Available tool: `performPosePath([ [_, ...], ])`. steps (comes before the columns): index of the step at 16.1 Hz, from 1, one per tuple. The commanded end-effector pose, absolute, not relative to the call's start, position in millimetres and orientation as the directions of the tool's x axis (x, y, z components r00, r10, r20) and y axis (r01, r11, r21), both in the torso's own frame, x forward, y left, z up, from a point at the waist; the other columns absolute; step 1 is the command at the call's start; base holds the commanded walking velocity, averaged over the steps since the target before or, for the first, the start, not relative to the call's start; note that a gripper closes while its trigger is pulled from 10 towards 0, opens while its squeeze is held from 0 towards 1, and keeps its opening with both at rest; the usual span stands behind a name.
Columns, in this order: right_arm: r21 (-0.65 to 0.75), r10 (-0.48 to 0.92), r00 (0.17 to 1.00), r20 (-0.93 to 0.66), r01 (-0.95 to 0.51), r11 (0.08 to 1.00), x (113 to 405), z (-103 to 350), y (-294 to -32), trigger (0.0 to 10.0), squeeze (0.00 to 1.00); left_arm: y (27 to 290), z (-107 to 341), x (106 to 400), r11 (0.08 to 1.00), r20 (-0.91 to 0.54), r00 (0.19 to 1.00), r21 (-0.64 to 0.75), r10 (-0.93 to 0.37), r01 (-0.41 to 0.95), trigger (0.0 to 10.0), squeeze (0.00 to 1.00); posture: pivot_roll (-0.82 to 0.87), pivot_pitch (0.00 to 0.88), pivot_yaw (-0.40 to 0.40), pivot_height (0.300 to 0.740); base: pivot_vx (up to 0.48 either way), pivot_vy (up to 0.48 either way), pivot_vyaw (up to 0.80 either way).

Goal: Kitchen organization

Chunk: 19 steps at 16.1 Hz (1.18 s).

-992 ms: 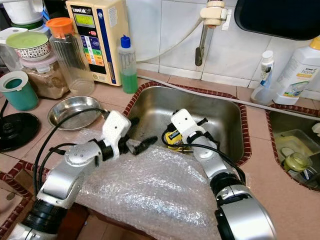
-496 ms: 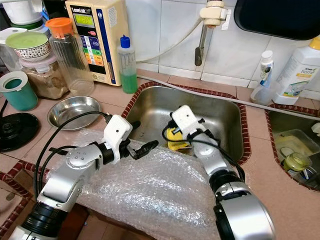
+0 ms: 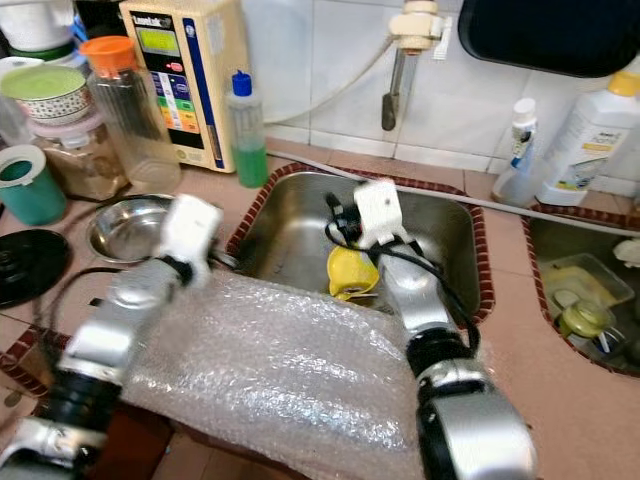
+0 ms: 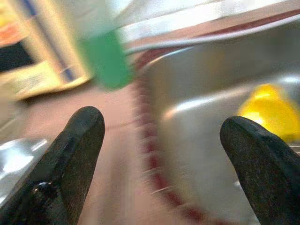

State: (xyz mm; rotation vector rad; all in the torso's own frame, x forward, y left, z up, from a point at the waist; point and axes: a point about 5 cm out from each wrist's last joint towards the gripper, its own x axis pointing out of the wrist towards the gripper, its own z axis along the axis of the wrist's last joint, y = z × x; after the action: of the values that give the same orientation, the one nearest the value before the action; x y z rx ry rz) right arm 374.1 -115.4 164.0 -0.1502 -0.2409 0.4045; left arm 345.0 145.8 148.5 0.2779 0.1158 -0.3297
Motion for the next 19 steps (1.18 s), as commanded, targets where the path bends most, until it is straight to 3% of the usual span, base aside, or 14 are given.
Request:
performPosePath([
  [1,-0.168,0.418,0.880,0.225,-0.388,0.906,372.0,170.0,-113.2,10.0,1.00,153.6,154.9,350.3,0.920,-0.131,0.958,0.273,-0.253,0.281,10.0,1.00,0.07,0.000,0.005,0.740,0.000,0.000,0.00],
  [2,-0.150,0.443,0.859,0.256,-0.418,0.896,362.2,176.2,-106.1,10.0,1.00,174.1,156.8,357.9,0.951,-0.133,0.985,0.276,-0.107,0.141,10.0,1.00,0.07,0.000,0.006,0.740,0.000,0.000,0.00],
  [3,-0.153,0.462,0.847,0.264,-0.437,0.887,356.2,178.5,-103.2,10.0,0.83,182.1,156.4,360.4,0.962,-0.141,0.989,0.258,-0.053,0.089,10.0,1.00,0.06,0.000,0.006,0.740,0.000,0.000,0.00],
  [4,-0.159,0.478,0.838,0.263,-0.451,0.878,352.1,179.7,-101.8,10.0,0.75,190.0,154.3,362.2,0.967,-0.159,0.987,0.249,-0.007,0.047,10.0,1.00,0.06,0.000,0.006,0.740,0.000,0.000,0.00],
  [5,-0.176,0.501,0.826,0.260,-0.469,0.865,346.0,181.8,-100.9,10.0,0.46,197.5,152.0,364.1,0.967,-0.183,0.983,0.252,0.017,0.030,10.0,1.00,0.05,0.000,0.007,0.740,0.000,0.000,0.00],
  [6,-0.178,0.512,0.822,0.251,-0.481,0.859,343.0,182.6,-100.8,10.0,0.31,199.2,151.3,365.1,0.966,-0.192,0.981,0.257,0.021,0.029,10.0,0.93,0.05,0.000,0.006,0.740,0.000,0.000,0.00],
  [7,-0.171,0.513,0.822,0.246,-0.485,0.858,341.5,183.7,-101.3,10.0,0.11,200.1,150.5,366.2,0.965,-0.201,0.979,0.259,0.028,0.025,10.0,0.34,0.05,0.000,0.005,0.740,0.000,0.000,0.00],
  [8,-0.166,0.514,0.824,0.240,-0.487,0.858,339.7,185.0,-101.9,10.0,0.00,202.0,151.0,367.4,0.966,-0.199,0.979,0.258,0.045,0.008,10.0,0.00,0.05,0.000,0.005,0.740,0.000,0.000,0.00],
  [9,-0.160,0.514,0.827,0.227,-0.489,0.858,336.9,186.5,-102.9,10.0,0.00,205.6,152.9,369.2,0.967,-0.188,0.979,0.254,0.077,-0.027,10.0,0.00,0.05,0.000,0.004,0.740,0.000,0.000,0.00],
  [12,-0.148,0.509,0.838,0.196,-0.488,0.860,331.8,187.9,-106.2,10.0,0.00,242.1,169.3,367.7,0.923,-0.084,0.939,0.232,0.332,-0.306,10.0,0.00,0.05,0.000,0.003,0.740,0.000,0.000,0.00],
  [14,-0.145,0.512,0.837,0.191,-0.492,0.858,331.4,187.9,-105.1,10.0,0.00,254.8,165.2,364.1,0.905,-0.116,0.908,0.200,0.403,-0.376,10.0,0.00,0.05,0.000,0.004,0.740,0.000,0.000,0.00],
  [19,-0.131,0.568,0.803,0.181,-0.552,0.823,324.0,193.2,-100.0,10.0,0.00,250.8,143.2,360.6,0.906,-0.260,0.872,0.032,0.414,-0.421,10.0,0.00,0.05,0.000,0.006,0.740,0.000,0.000,0.00],
])
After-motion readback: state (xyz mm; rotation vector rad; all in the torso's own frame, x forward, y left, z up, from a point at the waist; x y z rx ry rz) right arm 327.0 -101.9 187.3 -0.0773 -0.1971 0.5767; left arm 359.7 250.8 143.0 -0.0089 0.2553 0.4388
